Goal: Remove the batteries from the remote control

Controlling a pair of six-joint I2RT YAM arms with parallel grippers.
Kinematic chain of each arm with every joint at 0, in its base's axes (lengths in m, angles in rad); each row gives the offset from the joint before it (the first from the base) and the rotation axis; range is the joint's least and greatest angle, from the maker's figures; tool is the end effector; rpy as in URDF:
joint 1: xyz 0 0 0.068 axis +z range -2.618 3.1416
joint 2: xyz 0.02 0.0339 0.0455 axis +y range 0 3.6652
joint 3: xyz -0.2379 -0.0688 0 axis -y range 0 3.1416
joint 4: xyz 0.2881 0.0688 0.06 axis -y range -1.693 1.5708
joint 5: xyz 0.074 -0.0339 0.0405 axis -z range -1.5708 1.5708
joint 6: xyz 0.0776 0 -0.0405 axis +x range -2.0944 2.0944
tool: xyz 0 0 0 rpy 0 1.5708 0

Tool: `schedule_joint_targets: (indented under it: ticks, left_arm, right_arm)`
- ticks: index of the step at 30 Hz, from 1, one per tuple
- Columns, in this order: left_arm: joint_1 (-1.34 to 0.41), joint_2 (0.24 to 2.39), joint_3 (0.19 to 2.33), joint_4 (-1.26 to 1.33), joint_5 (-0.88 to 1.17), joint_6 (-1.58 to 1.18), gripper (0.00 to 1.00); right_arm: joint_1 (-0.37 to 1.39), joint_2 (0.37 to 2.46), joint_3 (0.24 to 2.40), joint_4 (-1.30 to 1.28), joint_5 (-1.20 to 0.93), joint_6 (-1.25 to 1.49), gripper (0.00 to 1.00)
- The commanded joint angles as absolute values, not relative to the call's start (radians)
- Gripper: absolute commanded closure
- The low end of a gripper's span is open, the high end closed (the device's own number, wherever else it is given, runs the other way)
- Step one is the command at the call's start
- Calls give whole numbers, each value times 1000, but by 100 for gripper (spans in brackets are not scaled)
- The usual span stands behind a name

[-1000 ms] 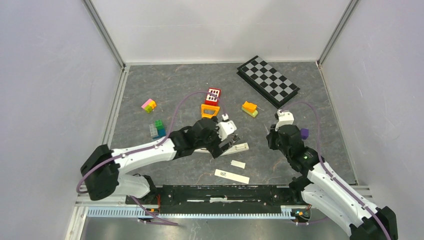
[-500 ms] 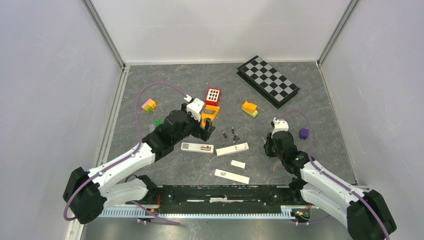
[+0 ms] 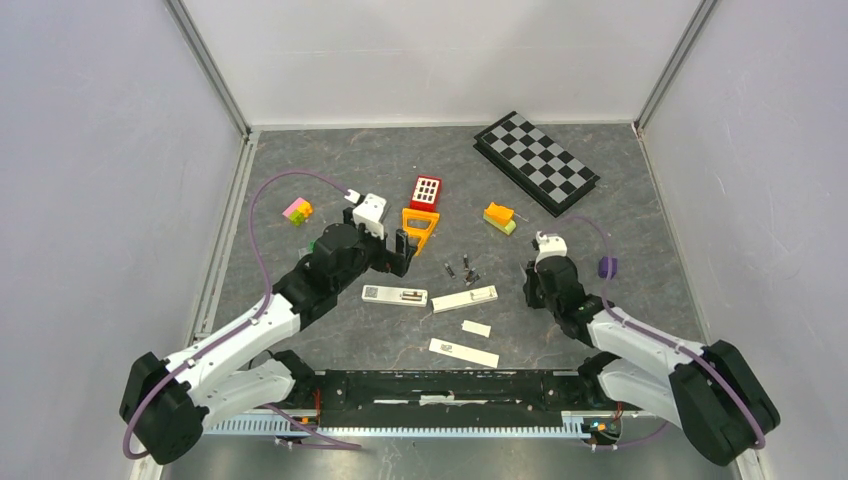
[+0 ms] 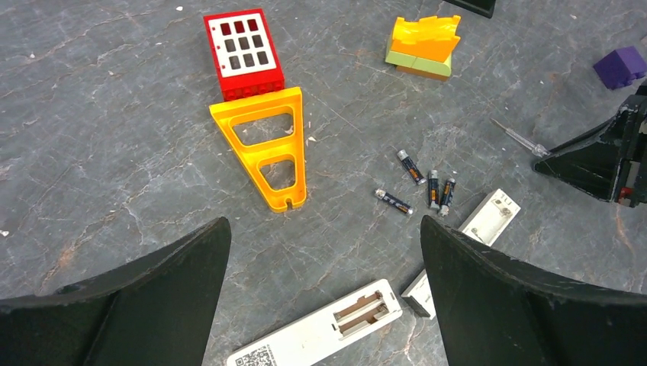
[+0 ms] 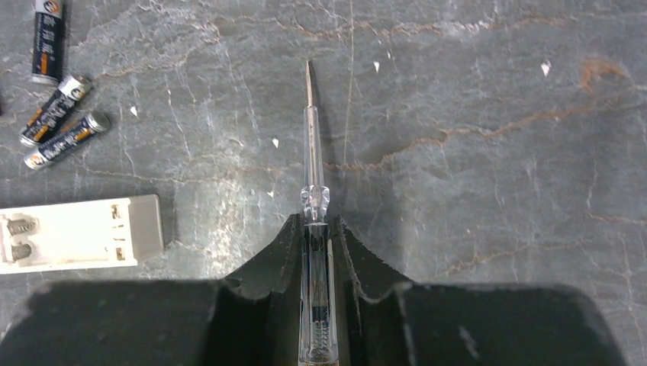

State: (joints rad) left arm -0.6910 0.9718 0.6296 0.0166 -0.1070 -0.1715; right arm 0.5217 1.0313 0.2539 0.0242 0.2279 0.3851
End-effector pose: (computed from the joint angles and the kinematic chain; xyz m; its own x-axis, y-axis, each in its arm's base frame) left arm 0.2523 -0.1979 0.2215 -0.3377 0.0591 -0.9394 0.5055 0.8533 -0.1280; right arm 0.2292 0.1116 0.0560 -0.6783 0.0322 -0.7341 -0.0947 0.9869 0.1308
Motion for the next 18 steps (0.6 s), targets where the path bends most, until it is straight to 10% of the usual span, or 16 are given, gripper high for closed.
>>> schedule_joint_targets:
  ticks: [1,18]
  left_arm:
    - [-684,960,630,46,-139,-209,0]
    - [-683,946,618,58,-104,-225,0]
  right_arm:
    - [518,1111,261,-37,143,375,84]
    - [518,1066,289,-124,90,286,66]
